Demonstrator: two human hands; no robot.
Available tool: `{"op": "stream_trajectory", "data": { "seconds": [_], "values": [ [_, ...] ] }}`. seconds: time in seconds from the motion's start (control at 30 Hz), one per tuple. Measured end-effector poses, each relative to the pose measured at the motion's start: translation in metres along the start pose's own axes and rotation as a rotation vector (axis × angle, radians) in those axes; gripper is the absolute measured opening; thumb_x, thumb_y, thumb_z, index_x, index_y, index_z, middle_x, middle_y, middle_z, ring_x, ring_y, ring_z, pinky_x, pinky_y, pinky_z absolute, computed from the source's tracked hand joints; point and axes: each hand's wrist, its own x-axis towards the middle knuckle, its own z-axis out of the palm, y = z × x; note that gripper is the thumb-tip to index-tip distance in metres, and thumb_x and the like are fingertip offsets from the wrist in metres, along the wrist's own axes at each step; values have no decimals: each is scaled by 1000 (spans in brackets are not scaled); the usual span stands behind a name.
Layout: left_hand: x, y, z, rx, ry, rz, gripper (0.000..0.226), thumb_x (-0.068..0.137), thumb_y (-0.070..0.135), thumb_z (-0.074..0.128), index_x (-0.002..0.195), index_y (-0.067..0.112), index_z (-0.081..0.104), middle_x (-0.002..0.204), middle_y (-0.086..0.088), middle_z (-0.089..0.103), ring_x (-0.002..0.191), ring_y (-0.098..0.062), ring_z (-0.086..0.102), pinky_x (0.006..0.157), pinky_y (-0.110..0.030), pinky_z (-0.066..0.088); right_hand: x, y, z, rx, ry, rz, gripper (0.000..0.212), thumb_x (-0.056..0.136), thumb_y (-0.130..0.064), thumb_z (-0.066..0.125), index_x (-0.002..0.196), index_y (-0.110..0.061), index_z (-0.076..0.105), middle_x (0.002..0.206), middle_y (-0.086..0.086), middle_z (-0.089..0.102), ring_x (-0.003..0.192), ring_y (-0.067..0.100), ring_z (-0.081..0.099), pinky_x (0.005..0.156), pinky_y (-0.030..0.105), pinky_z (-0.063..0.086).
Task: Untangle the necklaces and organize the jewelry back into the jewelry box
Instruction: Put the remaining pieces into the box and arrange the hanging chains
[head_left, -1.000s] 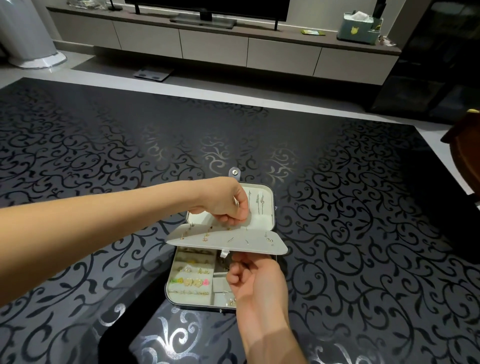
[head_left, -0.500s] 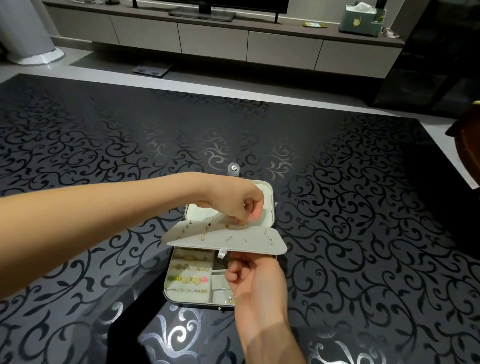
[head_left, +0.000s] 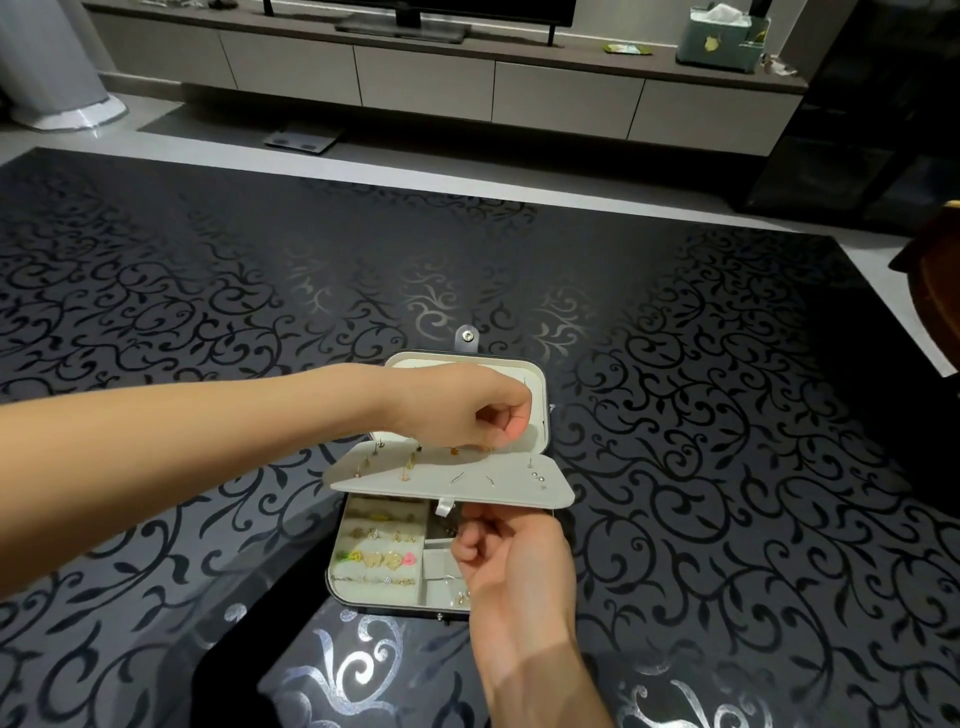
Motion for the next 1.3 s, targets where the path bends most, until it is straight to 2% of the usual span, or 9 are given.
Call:
{"op": "stream_trajectory", "data": {
  "seconds": [0.23, 0.4, 0.57, 0.67, 0.77, 0.87, 1.0, 1.17, 1.3],
  "values": [
    [-7, -5, 9, 66, 76, 109, 20, 88, 3, 51, 81, 21, 47, 74, 12, 47, 68, -3, 41, 67, -13, 34, 0, -1, 0, 16, -5, 7, 22, 80, 10, 47, 71, -5, 59, 43, 3, 48, 34, 9, 34, 44, 21, 24],
    [-9, -7, 10, 52, 78, 111, 17, 89, 4, 51, 84, 20, 49, 80, 3, 54, 72, -9, 45, 68, -16, 35, 0, -1, 1, 35, 9, 20, 25, 80, 12, 46, 67, -6, 59, 41, 3, 49, 32, 9, 32, 43, 21, 24],
    [-2, -12, 13, 84, -41, 92, 12, 96, 12, 44, 100, 21, 50, 82, 3, 54, 77, -15, 46, 71, -18, 37, 1, -3, 2, 53, 14, 41, 28, 83, 10, 44, 67, -7, 58, 39, 1, 48, 29, 8, 30, 47, 23, 25],
    [2, -12, 10, 82, -98, 93, 14, 97, 12, 42, 108, 19, 49, 75, 10, 46, 69, -7, 41, 65, -9, 32, 1, -2, 3, 47, 3, 31, 28, 84, 9, 42, 71, -8, 60, 40, 0, 50, 29, 8, 29, 46, 22, 27],
    [6, -11, 9, 127, -128, 63, 18, 97, 17, 43, 114, 23, 48, 75, 13, 46, 70, -6, 42, 65, -11, 32, 3, -2, -1, 37, -15, 26, 28, 83, 10, 42, 69, -8, 59, 41, 0, 48, 31, 7, 29, 42, 20, 26],
    [-1, -12, -3, 114, -18, -37, 22, 98, 24, 41, 118, 24, 51, 88, 8, 55, 81, -12, 52, 69, -20, 37, 2, -5, -1, -36, -67, 22, 26, 88, 7, 42, 69, -8, 52, 45, 1, 47, 33, 7, 33, 38, 17, 22],
    [-23, -36, -26, -180, 252, -328, 28, 98, 34, 40, 105, 19, 63, 94, 5, 63, 91, -13, 58, 76, -24, 42, -1, -6, 0, -160, -57, 42, 24, 87, 3, 44, 68, -7, 55, 47, 2, 49, 34, 7, 34, 35, 17, 21],
    [-31, -69, -16, -43, 403, -694, 36, 100, 30, 36, 113, 4, 56, 119, -14, 60, 109, -28, 53, 84, -29, 36, -9, -8, -6, -234, -21, 10, 22, 88, 5, 40, 83, -3, 60, 48, 3, 53, 32, 8, 35, 31, 16, 22],
    [-27, -76, -12, -318, 438, -760, 33, 100, 32, 35, 74, 13, 44, 97, -12, 52, 85, -24, 52, 67, -27, 45, -22, -18, -3, -301, -55, -69, 20, 88, 6, 44, 85, -3, 62, 50, 5, 56, 36, 10, 38, 34, 18, 26]
  ]
}}
